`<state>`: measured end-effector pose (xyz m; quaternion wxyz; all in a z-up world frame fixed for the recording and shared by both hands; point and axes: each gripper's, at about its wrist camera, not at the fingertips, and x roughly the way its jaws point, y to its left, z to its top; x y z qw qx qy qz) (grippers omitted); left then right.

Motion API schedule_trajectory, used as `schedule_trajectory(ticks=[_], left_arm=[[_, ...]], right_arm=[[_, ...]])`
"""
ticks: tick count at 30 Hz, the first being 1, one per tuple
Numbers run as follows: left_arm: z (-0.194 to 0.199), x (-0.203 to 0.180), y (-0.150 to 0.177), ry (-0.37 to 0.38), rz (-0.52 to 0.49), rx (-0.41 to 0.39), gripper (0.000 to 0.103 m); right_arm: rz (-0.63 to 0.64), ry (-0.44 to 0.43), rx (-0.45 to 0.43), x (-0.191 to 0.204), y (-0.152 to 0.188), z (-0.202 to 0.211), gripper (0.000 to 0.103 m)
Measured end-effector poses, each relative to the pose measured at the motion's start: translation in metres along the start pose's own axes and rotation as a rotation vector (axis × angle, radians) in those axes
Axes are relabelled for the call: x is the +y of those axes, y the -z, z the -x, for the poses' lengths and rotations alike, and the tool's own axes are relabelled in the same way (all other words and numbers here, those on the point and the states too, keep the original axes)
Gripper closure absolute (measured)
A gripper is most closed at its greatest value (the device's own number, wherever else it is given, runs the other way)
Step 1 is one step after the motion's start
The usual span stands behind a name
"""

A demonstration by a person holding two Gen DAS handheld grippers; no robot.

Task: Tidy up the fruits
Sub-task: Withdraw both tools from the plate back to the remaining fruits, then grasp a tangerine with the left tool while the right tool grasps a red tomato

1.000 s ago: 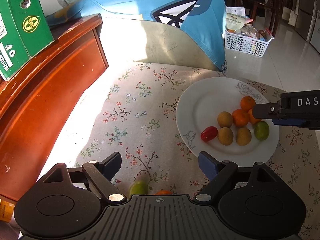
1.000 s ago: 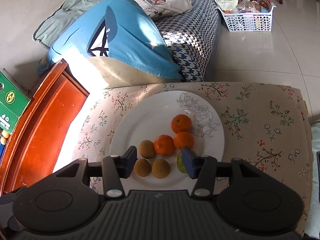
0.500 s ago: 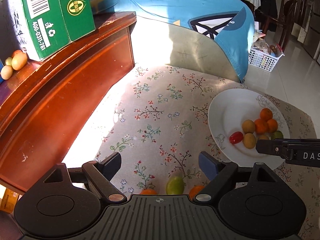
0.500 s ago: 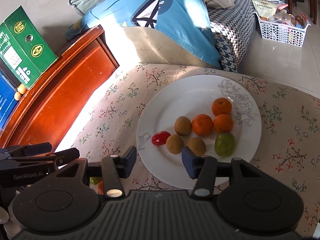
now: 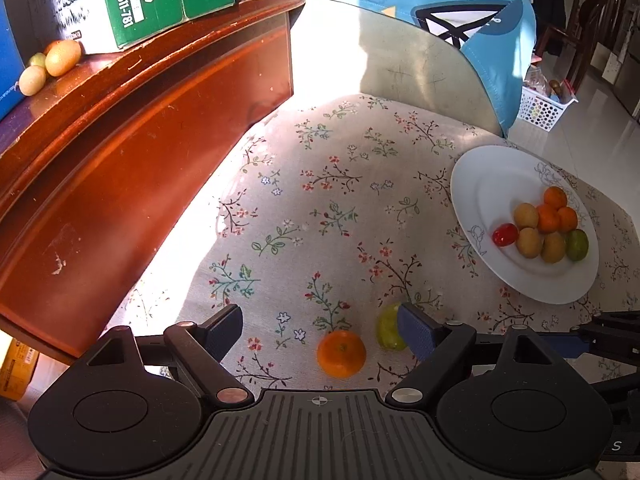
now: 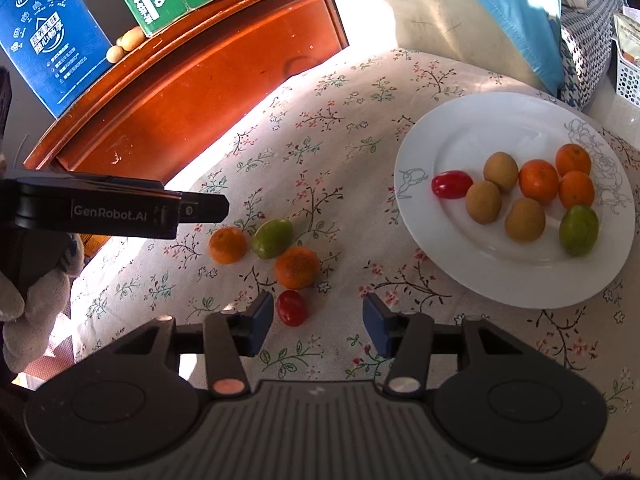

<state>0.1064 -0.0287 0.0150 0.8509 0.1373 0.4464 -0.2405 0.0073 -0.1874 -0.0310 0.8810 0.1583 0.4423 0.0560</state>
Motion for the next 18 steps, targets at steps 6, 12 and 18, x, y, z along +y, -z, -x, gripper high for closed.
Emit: schedule_trajectory(ticks=[6,12,18], left_arm=[[-0.012,-0.001,0.012,0.006,-0.021,0.033,0.017],[-0.020,-0.003,0.022,0.012,-0.051,0.044,0.018],[-0.024,-0.007,0.026,0.029,-0.085,0.038,0.019]], right_arm=[[0.049,0.011,0.015,0.009,0.006,-0.009,0.053],[0.080,0.011,0.018,0.015,0.008,-0.015,0.061],[0.111,0.021,0.013,0.021,0.010,-0.021,0.069]])
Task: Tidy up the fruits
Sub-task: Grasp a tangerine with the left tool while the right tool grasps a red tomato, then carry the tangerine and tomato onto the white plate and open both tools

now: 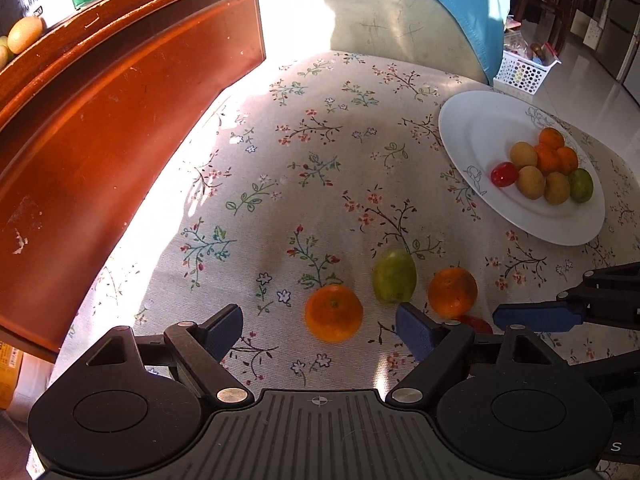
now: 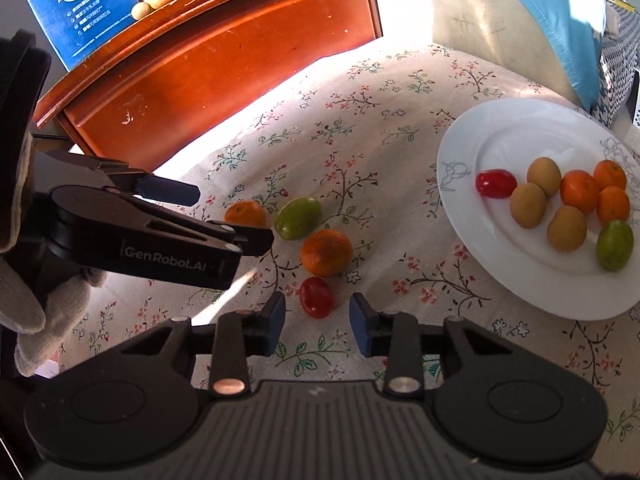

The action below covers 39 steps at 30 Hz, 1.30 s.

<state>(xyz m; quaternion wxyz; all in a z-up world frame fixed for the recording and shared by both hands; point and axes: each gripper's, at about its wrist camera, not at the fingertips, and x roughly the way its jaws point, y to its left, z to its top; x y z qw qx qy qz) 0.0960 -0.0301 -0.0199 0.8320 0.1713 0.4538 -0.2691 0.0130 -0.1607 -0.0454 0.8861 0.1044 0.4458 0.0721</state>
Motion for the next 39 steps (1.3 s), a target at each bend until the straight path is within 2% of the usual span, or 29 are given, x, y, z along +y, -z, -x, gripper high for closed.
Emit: schedule_trajectory(ticks=[6,16,18,21,23,24,32,39], left_arm=[[-0.003,-0.001,0.000,0.011,0.001,-0.023,0.021],[-0.013,-0.003,0.004,0.026,-0.001,-0.005,0.039],[-0.013,-0.003,0.003,0.033,0.000,-0.013,0.044],[-0.012,-0.004,0.003,0.038,-0.007,-0.023,0.056],[-0.011,-0.004,0.003,0.040,-0.007,-0.028,0.070],[-0.011,-0.003,0.003,0.042,-0.005,-0.029,0.072],[-0.004,-0.004,0.003,0.052,0.017,-0.033,0.074],[0.014,-0.002,-0.003,0.053,0.046,-0.077,0.074]], right_arm=[[0.032,0.021,-0.006,0.004,0.001,-0.005,0.075],[0.049,0.032,-0.019,0.005,0.001,-0.007,0.084],[0.053,0.033,-0.020,0.005,0.001,-0.007,0.084],[0.057,0.033,-0.022,0.006,0.002,-0.007,0.084],[0.053,0.031,-0.022,0.005,0.002,-0.006,0.084],[0.051,0.030,-0.022,0.005,0.002,-0.006,0.084],[0.031,0.012,-0.018,0.003,0.002,-0.002,0.085],[0.009,-0.016,-0.051,0.001,-0.005,0.012,0.085]])
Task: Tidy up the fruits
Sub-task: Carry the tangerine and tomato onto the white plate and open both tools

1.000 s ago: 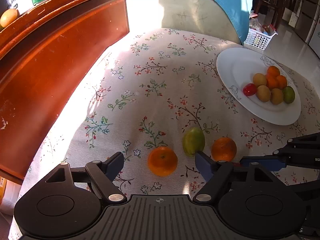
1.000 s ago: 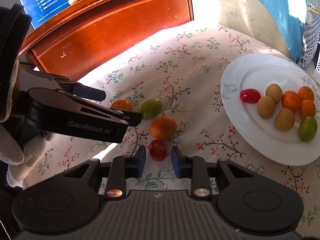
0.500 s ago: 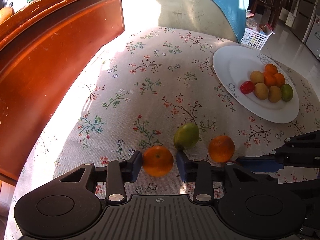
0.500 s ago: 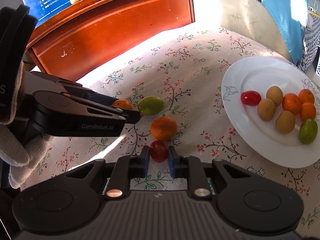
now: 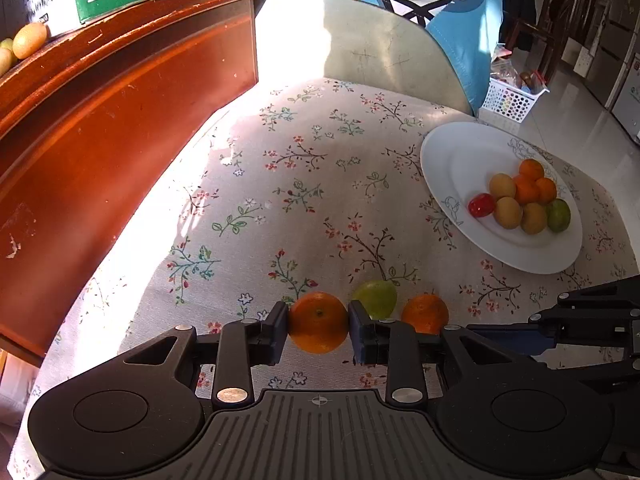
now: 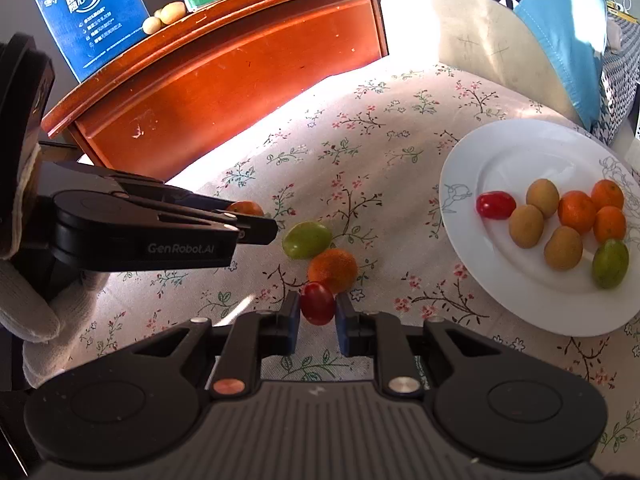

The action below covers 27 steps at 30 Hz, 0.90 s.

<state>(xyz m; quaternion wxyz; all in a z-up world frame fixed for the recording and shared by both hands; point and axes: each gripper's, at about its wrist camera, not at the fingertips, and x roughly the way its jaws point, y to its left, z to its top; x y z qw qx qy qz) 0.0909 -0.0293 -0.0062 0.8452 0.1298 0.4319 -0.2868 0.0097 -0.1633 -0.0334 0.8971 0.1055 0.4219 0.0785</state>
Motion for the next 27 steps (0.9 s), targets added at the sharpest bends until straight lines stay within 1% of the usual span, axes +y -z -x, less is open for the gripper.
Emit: schedule_trajectory(ticks=[6,13,17,21,27], left_arm=[[0.012,-0.003,-0.015,0.004,0.026,-0.054,0.074],[0.015,-0.015,-0.027,0.030,0.029,-0.088,0.074],[0.013,-0.027,-0.037,0.049,0.025,-0.105,0.074],[0.007,-0.039,-0.048,0.069,0.023,-0.122,0.074],[-0.004,-0.061,-0.059,0.096,0.001,-0.126,0.073]], right_arm=[[-0.028,0.010,-0.055,-0.009,-0.011,0.015,0.085],[-0.088,0.052,-0.126,-0.032,-0.026,0.033,0.085],[-0.132,0.073,-0.159,-0.047,-0.033,0.042,0.085],[-0.144,0.104,-0.183,-0.059,-0.040,0.050,0.085],[-0.176,0.142,-0.200,-0.081,-0.051,0.057,0.085]])
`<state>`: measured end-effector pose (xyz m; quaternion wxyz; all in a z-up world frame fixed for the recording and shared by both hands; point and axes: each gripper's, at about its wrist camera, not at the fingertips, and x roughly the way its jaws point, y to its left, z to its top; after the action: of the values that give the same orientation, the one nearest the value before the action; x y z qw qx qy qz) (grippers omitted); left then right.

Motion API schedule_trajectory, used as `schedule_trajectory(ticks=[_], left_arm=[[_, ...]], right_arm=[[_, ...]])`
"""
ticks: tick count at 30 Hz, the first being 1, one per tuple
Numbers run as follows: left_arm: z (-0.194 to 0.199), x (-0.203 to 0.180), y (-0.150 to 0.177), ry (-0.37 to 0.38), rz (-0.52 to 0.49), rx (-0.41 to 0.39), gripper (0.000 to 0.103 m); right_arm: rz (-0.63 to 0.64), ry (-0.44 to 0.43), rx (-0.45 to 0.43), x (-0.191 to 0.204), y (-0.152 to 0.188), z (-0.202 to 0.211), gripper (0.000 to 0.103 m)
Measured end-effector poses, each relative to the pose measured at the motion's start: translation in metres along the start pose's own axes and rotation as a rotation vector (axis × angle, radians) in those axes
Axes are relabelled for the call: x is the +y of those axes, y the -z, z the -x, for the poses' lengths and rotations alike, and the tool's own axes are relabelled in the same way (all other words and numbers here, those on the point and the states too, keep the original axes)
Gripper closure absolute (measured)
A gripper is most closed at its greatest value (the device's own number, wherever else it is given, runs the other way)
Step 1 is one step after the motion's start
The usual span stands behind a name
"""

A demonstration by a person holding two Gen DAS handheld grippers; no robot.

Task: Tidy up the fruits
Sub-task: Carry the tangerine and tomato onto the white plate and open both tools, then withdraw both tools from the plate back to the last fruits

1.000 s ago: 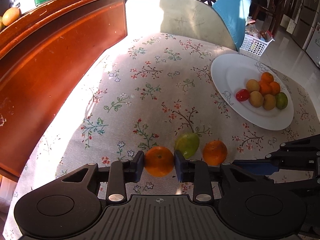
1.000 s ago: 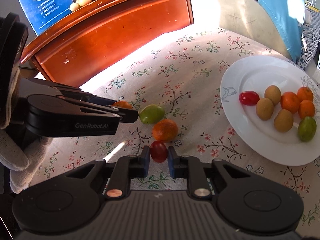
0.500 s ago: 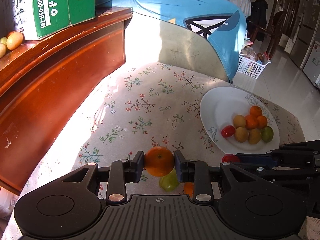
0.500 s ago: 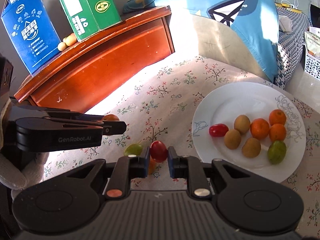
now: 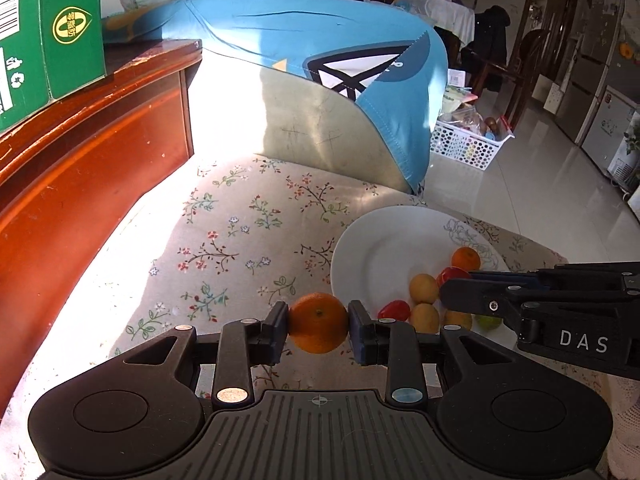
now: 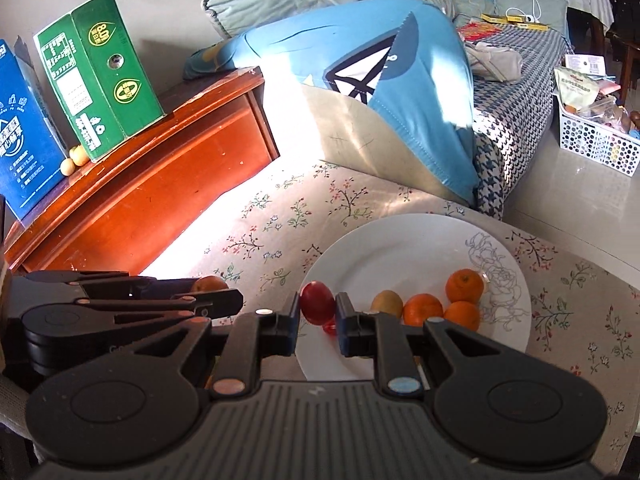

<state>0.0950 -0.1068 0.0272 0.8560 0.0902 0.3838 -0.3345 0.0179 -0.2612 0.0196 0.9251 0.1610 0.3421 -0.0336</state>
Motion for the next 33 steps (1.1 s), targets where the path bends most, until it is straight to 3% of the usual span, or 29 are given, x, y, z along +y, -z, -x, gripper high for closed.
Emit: schedule_trajectory(ticks=[15,28,30,31,33], left_arm=[[-0.033,-0.029,-0.010,0.040,-0.003,0.014,0.073],[-0.055,-0.040,-0.014,0.057,0.016,0.025,0.071],[-0.052,-0.041,-0.015,0.068,0.024,0.016,0.064],[-0.049,-0.041,-0.016,0.071,0.027,0.003,0.054],[-0.043,-0.041,-0.019,0.054,0.033,-0.017,0.046]], right_arm=[[-0.114,0.079,0.028,-0.052,-0.019,-0.022,0.085],[-0.172,0.108,0.046,-0.065,-0.017,-0.033,0.081],[-0.181,0.105,0.043,-0.065,-0.017,-0.031,0.080],[-0.184,0.102,0.041,-0.065,-0.018,-0.030,0.081],[-0.187,0.108,0.030,-0.064,-0.018,-0.027,0.081]])
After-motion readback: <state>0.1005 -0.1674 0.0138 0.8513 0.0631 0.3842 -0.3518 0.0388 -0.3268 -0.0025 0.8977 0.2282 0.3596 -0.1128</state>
